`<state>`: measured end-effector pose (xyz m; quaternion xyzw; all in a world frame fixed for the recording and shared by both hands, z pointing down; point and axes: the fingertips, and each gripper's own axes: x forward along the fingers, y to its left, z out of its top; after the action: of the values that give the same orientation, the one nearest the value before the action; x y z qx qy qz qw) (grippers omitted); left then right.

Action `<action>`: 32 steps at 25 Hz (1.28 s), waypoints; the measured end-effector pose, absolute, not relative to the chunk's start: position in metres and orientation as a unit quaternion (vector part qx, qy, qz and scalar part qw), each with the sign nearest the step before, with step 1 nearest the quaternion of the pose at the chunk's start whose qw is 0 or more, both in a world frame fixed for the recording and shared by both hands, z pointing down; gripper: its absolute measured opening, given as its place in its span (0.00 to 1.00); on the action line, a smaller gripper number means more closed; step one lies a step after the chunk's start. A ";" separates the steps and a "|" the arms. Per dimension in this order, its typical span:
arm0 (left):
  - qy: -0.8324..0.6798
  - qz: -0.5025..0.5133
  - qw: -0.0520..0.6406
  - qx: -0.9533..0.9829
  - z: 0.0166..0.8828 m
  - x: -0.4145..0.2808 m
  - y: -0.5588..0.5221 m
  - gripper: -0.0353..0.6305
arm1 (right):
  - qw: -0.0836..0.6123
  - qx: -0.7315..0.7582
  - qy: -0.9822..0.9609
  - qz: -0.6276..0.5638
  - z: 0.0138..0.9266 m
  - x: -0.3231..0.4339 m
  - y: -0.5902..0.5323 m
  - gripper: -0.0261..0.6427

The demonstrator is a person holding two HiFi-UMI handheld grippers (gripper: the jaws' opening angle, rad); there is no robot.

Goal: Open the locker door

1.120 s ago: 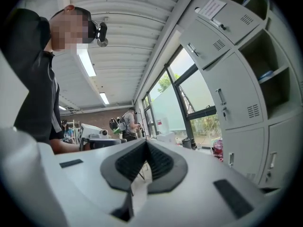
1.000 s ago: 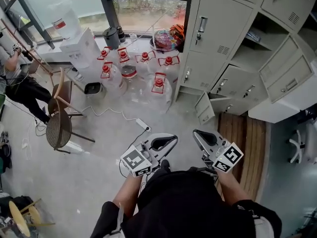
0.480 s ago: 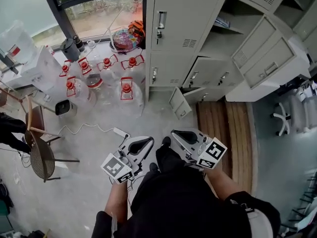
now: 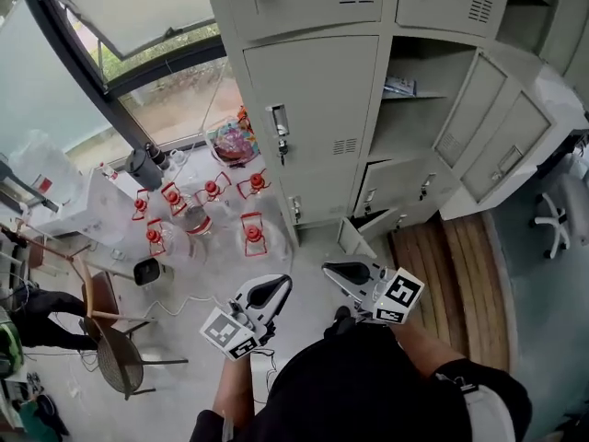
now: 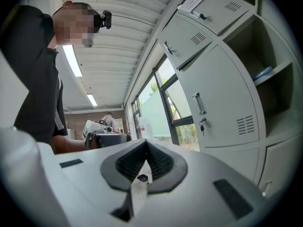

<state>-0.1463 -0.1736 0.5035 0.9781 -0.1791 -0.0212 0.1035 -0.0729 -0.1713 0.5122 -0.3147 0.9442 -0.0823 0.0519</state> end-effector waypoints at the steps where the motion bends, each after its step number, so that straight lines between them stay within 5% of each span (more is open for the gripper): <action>1: -0.182 -0.023 0.097 0.978 0.496 -0.143 -0.185 0.08 | 0.052 -0.307 0.947 -0.078 0.507 -0.070 -0.181 0.06; 15: -0.197 -0.030 0.081 0.977 0.449 -0.157 -0.312 0.08 | 0.073 -0.290 0.953 -0.043 0.458 -0.062 -0.298 0.06; 25: -0.135 -0.002 0.008 0.991 0.372 -0.179 -0.385 0.08 | 0.099 -0.368 0.922 0.066 0.315 -0.043 -0.337 0.06; 32: -0.115 -0.002 -0.003 0.993 0.305 -0.181 -0.399 0.08 | 0.036 -0.373 0.904 0.204 0.216 -0.038 -0.335 0.06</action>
<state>-0.1815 -0.3995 0.3055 0.9934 -0.1146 -0.0016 -0.0031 -0.0384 -0.3355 0.2162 -0.3734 0.9043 0.2038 0.0358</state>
